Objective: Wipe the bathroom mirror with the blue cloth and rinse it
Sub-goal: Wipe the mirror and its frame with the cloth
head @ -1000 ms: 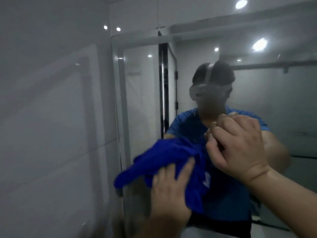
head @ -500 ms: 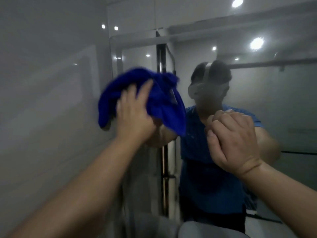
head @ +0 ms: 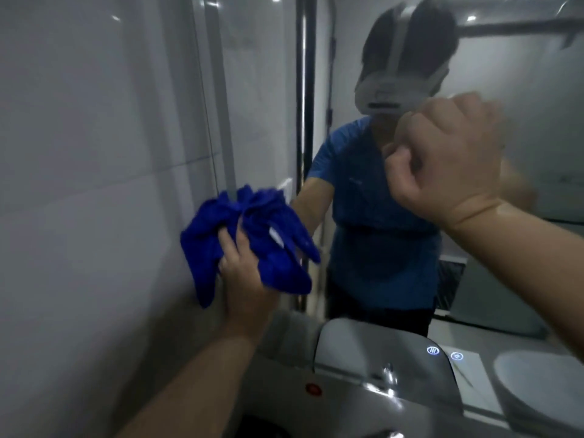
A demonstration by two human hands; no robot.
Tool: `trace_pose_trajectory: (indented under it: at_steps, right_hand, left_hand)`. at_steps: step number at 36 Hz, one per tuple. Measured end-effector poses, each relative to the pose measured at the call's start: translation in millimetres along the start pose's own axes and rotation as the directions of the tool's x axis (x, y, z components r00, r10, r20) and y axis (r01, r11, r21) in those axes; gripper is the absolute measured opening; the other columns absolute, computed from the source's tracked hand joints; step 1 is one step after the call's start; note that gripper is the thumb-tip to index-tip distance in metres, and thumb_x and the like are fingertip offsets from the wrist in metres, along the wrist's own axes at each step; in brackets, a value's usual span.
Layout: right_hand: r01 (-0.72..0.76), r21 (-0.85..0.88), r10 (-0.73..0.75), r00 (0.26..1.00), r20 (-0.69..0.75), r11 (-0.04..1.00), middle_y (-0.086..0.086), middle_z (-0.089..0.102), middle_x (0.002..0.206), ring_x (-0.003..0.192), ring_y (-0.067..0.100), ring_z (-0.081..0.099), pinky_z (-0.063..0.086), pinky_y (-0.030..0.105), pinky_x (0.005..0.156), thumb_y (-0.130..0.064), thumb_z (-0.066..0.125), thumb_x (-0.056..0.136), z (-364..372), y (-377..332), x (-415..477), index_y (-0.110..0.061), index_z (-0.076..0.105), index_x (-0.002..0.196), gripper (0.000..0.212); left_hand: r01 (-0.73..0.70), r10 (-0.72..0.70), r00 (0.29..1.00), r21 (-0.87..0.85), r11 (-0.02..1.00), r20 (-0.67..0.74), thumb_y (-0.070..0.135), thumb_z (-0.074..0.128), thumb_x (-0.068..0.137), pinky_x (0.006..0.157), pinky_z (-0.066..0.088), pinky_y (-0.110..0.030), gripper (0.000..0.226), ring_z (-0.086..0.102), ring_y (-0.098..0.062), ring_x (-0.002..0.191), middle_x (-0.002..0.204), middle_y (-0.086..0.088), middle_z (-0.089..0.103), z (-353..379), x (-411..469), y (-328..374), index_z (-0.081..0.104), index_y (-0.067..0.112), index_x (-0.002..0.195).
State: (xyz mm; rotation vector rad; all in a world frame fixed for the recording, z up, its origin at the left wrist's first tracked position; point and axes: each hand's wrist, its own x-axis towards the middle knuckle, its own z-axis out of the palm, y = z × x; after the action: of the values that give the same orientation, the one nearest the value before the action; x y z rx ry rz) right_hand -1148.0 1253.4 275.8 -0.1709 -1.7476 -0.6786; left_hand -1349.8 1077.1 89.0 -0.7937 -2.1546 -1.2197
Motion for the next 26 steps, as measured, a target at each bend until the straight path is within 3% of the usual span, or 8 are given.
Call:
trace_pose_trajectory:
  at_steps: [4, 7, 9, 12, 14, 18, 22, 26]
  right_hand:
    - [0.027, -0.014, -0.027, 1.000, 0.003, 1.000, 0.015, 0.056, 0.087, 0.090, 0.035, 0.052, 0.036, 0.047, 0.080, -0.026, 0.061, 0.087, -2, -3, 1, -0.009, 0.060, 0.083, 0.017]
    - [0.024, -0.023, -0.024, 1.000, 0.000, 0.999, 0.014, 0.056, 0.086, 0.088, 0.034, 0.051, 0.031, 0.044, 0.077, -0.025, 0.061, 0.086, -4, -3, 2, -0.010, 0.058, 0.081, 0.017]
    - [0.003, -0.020, -0.002, 1.000, 0.026, 1.000, 0.013, 0.056, 0.086, 0.088, 0.033, 0.051, 0.030, 0.043, 0.077, -0.026, 0.061, 0.086, -7, -5, 3, -0.011, 0.058, 0.079, 0.017]
    - [-0.086, 0.022, 0.084, 0.992, 0.097, 0.996, 0.008, 0.058, 0.084, 0.089, 0.032, 0.052, 0.030, 0.042, 0.078, -0.028, 0.061, 0.085, -15, -9, 9, -0.015, 0.060, 0.076, 0.016]
    - [-0.164, 0.133, 0.140, 0.975, 0.173, 0.977, 0.005, 0.061, 0.079, 0.087, 0.032, 0.055, 0.034, 0.040, 0.079, -0.027, 0.059, 0.084, -24, -10, 12, -0.016, 0.064, 0.071, 0.018]
    - [-0.329, 0.378, 0.195, 0.916, 0.350, 0.865, 0.002, 0.068, 0.083, 0.089, 0.028, 0.063, 0.051, 0.050, 0.088, -0.025, 0.055, 0.090, -51, -16, 1, -0.016, 0.070, 0.076, 0.022]
    - [-0.614, 0.413, 0.435, 0.780, 0.450, 0.673, 0.001, 0.069, 0.106, 0.101, 0.017, 0.065, 0.055, 0.035, 0.093, -0.030, 0.054, 0.091, -76, -25, -33, -0.022, 0.065, 0.102, 0.018]
    - [-0.740, 0.228, 0.608, 0.657, 0.445, 0.633, 0.001, 0.062, 0.121, 0.105, 0.013, 0.062, 0.054, 0.039, 0.097, -0.028, 0.062, 0.086, -94, -10, -51, -0.022, 0.055, 0.118, 0.033]
  left_hand:
    - [0.170, -0.189, 0.956, 0.099, 0.980, 0.226, 0.062, 0.030, 0.093, 0.117, 0.040, -0.050, 0.089, 0.042, -0.045, 0.141, 0.166, -0.023, 0.032, 31, -82, -51, 0.024, 0.012, 0.167]
    - [0.405, -0.395, 0.865, 0.035, 0.914, 0.309, 0.044, 0.053, 0.102, 0.120, 0.040, -0.049, 0.082, 0.039, -0.039, 0.147, 0.170, -0.015, 0.023, 46, -114, -60, 0.012, 0.021, 0.169]
    - [0.647, -0.579, 0.756, -0.218, 0.730, 0.305, 0.029, 0.059, 0.105, 0.123, 0.036, -0.054, 0.075, 0.038, -0.037, 0.150, 0.169, -0.011, 0.029, 42, -114, -34, 0.017, 0.026, 0.167]
    - [0.807, -0.790, 0.542, -0.440, 0.394, 0.287, 0.031, 0.050, 0.111, 0.118, 0.036, -0.049, 0.054, 0.047, -0.040, 0.143, 0.161, -0.016, 0.041, 19, -83, 22, 0.032, 0.022, 0.161]
    - [0.828, -0.762, 0.548, -0.355, 0.434, 0.345, 0.044, 0.049, 0.108, 0.119, 0.033, -0.057, 0.070, 0.039, -0.046, 0.146, 0.169, -0.020, 0.025, 2, -52, 60, 0.015, 0.031, 0.167]
    - [0.605, -0.525, 0.778, -0.186, 0.775, 0.344, 0.050, 0.062, 0.097, 0.123, 0.024, -0.061, 0.087, 0.021, -0.050, 0.153, 0.175, -0.017, 0.001, -36, -8, 137, 0.006, 0.053, 0.164]
    - [0.122, -0.103, 0.984, -0.134, 0.984, 0.142, 0.040, 0.070, 0.092, 0.116, 0.035, -0.057, 0.084, 0.033, -0.045, 0.140, 0.165, -0.018, 0.017, -61, 17, 183, 0.022, 0.055, 0.158]
    - [-0.291, 0.293, 0.956, -0.070, 0.954, 0.013, 0.027, 0.078, 0.085, 0.103, 0.052, -0.051, 0.075, 0.045, -0.036, 0.129, 0.151, -0.016, 0.035, -46, 14, 185, 0.041, 0.032, 0.150]
